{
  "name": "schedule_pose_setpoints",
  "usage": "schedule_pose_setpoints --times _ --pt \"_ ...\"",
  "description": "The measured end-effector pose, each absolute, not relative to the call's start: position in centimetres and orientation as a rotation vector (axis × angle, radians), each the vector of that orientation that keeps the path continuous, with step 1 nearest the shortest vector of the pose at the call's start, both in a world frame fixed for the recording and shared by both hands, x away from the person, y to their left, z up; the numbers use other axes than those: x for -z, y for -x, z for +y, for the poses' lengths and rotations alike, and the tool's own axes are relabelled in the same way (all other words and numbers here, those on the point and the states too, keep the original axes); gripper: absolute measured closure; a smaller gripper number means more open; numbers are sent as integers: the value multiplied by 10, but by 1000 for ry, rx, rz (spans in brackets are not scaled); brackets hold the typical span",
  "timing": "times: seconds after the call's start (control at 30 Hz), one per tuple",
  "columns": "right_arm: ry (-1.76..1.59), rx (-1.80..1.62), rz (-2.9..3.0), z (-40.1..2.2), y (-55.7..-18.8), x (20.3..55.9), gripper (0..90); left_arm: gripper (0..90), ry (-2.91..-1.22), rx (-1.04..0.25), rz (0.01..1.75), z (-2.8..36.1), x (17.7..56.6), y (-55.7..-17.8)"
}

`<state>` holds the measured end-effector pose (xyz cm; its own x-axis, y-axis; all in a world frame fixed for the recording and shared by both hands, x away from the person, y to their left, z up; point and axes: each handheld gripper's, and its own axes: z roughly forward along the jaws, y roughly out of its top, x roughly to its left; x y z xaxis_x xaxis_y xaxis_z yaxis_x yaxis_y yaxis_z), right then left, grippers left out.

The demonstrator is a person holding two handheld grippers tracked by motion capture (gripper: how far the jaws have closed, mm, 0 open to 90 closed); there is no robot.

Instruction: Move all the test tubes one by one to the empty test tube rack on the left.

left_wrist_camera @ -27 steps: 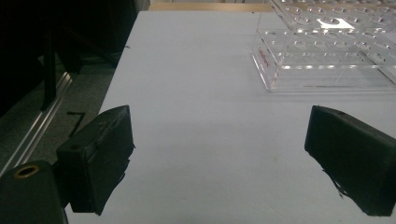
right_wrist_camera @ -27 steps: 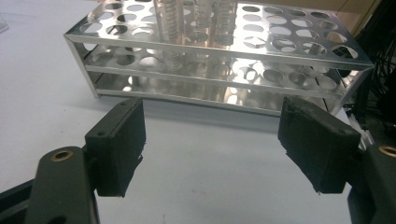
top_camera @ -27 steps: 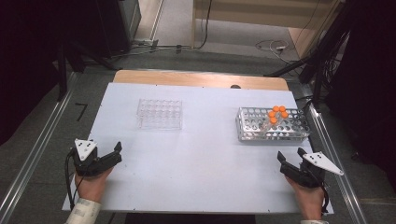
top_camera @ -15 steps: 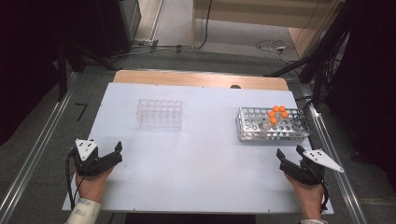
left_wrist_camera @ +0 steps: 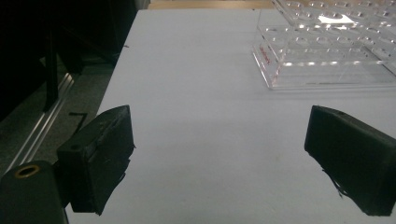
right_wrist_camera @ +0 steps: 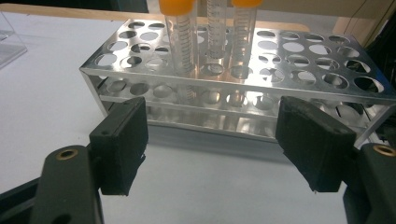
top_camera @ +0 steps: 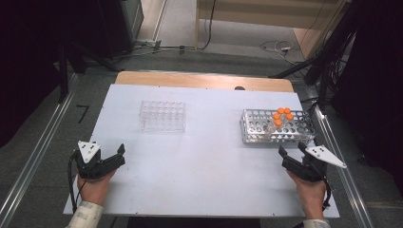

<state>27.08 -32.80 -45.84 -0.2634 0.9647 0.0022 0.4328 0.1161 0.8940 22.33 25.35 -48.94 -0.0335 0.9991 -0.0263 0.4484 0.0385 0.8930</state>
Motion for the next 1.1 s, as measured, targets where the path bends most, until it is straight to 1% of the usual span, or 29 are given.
schedule_pose_setpoints --times 0.53,1.1 --pt "-1333 -1079 1808 -320 -280 459 238 89 -1528 -931 1582 253 491 -225" --pt "-1318 -1093 1796 -316 -296 457 293 89 -1517 -948 1584 253 491 -225"
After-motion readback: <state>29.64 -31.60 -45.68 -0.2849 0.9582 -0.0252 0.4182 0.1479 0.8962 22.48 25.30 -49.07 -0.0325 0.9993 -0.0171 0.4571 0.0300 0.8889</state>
